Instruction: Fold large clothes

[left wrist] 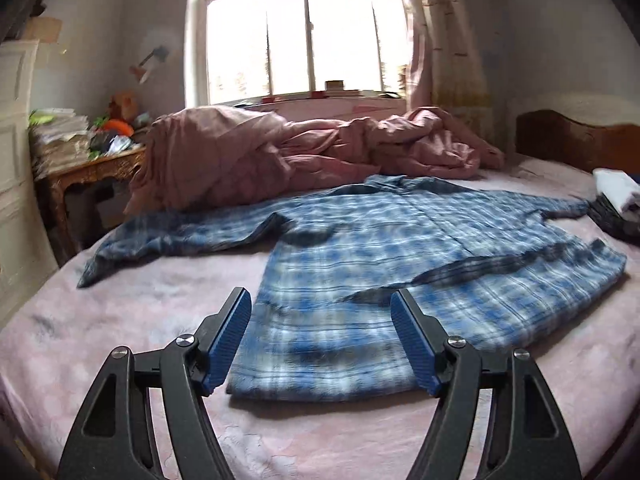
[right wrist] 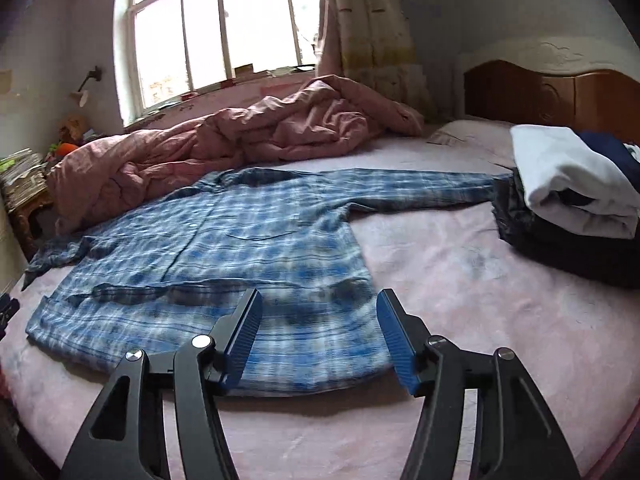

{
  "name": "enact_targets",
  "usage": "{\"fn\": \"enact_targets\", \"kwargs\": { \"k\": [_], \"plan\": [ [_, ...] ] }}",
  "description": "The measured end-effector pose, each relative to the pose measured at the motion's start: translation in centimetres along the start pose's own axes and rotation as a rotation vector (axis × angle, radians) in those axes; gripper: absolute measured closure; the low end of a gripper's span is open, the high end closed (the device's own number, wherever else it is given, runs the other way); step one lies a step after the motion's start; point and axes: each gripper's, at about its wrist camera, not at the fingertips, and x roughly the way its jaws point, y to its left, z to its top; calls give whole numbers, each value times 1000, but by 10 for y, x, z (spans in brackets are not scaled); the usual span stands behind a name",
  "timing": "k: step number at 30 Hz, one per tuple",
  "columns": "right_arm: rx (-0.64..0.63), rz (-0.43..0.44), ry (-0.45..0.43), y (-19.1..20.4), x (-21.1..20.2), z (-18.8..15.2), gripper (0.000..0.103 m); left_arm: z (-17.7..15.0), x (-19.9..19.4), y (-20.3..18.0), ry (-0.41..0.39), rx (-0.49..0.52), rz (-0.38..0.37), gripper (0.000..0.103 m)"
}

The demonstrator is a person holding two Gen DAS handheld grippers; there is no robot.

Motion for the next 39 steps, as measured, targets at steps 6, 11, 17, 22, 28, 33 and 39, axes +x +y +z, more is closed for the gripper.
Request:
{"fn": "enact_targets", "kwargs": {
  "k": [6, 11, 17, 22, 28, 33, 39],
  "plan": [
    [-269, 160, 111, 68, 15, -21, 6, 1, 21, -42, 159, 135, -230, 10],
    [-505, 103, 189, 113, 35, -52, 6, -16, 30, -79, 246, 303, -222, 9],
    [-451, 135, 288, 113, 52, -59, 6, -28, 44, -86, 328, 300, -205, 6],
    [-496, 26, 273, 118, 69, -56, 5, -25, 59, -72, 349, 244, -61, 5],
    [-467, -175, 243, 96, 80, -47, 3, -20, 75, -41, 338, 246, 179, 6],
    [-427, -285, 198, 72, 75, -39, 3, -19, 81, -13, 372, 142, 142, 54],
    [-411, -356, 246, 61, 79, -39, 74, -22, 73, -10, 347, 154, 142, 79]
  ]
}}
